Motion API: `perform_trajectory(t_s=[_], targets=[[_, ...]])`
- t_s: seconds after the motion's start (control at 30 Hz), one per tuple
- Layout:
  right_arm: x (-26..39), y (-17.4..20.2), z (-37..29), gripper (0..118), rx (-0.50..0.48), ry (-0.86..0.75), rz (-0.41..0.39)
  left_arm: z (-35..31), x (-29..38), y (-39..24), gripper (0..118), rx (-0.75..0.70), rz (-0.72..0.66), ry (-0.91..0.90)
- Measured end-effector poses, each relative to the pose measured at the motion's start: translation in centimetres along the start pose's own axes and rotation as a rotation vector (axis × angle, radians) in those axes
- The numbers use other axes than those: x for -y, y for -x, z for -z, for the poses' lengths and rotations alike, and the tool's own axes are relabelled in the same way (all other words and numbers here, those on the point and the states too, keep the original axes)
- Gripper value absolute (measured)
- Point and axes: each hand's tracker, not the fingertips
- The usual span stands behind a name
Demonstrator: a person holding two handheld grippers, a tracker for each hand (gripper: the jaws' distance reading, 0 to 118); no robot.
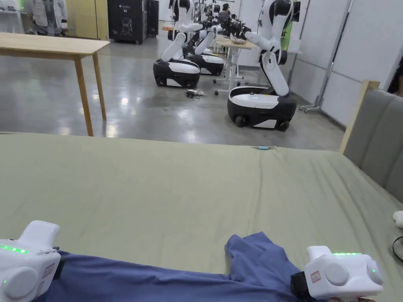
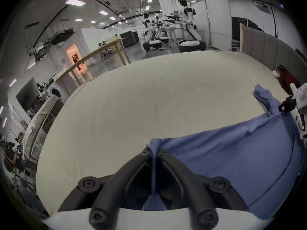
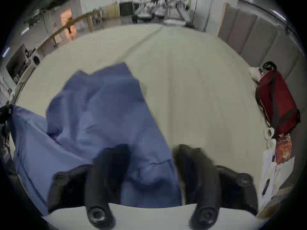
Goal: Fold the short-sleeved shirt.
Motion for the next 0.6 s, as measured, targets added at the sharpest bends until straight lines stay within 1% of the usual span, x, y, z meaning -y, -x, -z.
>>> perform_trajectory(t_s=[0.03,0.07,0.17,0.2,0.23,0.27,0.3,0.37,0.43,0.5,0.6], targets=[[0.1,0.3,-0.8,33,0.015,-0.025,-0.007,-0.1,0.1,0.0,2,0.001,-0.003,0.002],[0.3,0.7,-1.5,7,0.025,-0.033,0.000,-0.2,0.3,0.1,2,0.004,-0.007,0.000],[0.7,0.7,-3.6,7,-0.025,-0.051,-0.012,-0.4,0.7,0.5,2,0.001,-0.019,-0.004],[1.1,0.7,-4.7,7,-0.025,-0.085,-0.026,-1.1,0.9,0.8,2,0.002,-0.029,-0.011],[1.3,0.6,-6.3,7,0.005,-0.141,-0.039,-1.8,1.1,1.1,2,0.000,-0.043,-0.020],[1.6,0.3,-7.9,7,-0.015,-0.180,-0.031,-2.8,1.3,1.5,2,0.002,-0.057,-0.037],[2.0,0.0,-9.8,7,-0.056,-0.223,-0.014,-4.1,1.5,1.9,2,0.009,-0.072,-0.057],[3.4,-0.4,-13.8,7,-0.060,-0.312,-0.029,-7.2,2.2,2.7,2,0.017,-0.099,-0.094],[5.6,-0.5,-17.7,7,-0.068,-0.389,-0.056,-10.4,3.4,3.2,2,0.015,-0.103,-0.136],[8.6,-0.5,-21.0,7,-0.071,-0.444,-0.068,-13.7,5.2,3.7,2,0.018,-0.111,-0.162],[14.0,-0.6,-23.6,7,-0.077,-0.473,-0.079,-17.6,9.4,4.4,2,0.053,-0.140,-0.162]])
